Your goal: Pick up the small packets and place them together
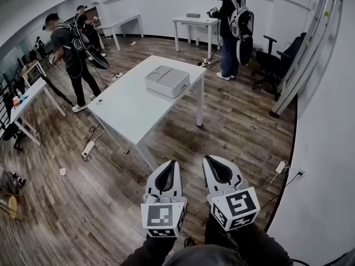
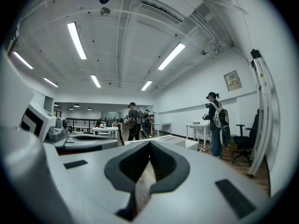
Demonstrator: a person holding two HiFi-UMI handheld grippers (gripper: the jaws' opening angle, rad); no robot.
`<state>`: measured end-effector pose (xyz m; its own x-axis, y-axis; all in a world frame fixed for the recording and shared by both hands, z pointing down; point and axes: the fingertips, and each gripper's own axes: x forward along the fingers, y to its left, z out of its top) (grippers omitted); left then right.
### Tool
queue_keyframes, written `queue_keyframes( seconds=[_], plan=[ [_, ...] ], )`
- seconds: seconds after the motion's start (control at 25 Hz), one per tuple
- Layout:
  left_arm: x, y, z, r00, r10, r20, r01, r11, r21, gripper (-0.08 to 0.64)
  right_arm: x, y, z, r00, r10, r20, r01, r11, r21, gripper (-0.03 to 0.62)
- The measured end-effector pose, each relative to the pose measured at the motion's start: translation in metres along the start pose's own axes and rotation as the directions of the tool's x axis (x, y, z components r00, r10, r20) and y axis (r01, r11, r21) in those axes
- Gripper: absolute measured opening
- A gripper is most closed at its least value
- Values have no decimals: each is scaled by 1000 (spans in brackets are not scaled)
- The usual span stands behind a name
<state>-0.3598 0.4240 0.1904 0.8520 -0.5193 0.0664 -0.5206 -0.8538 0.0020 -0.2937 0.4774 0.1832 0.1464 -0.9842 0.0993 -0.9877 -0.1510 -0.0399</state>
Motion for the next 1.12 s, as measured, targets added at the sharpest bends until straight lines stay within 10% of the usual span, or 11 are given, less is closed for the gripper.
queue_keyframes(
  seconds=[0.64, 1.12],
  plan=[
    [201, 25, -26, 988, 123, -89, -120, 992, 41, 0, 150, -144, -20, 991, 127, -38, -124, 990, 62, -1],
    [251, 59, -15, 970, 230, -78, -226, 973, 50, 0, 221, -170, -12, 975, 220, -39, -218, 975, 54, -2]
  ],
)
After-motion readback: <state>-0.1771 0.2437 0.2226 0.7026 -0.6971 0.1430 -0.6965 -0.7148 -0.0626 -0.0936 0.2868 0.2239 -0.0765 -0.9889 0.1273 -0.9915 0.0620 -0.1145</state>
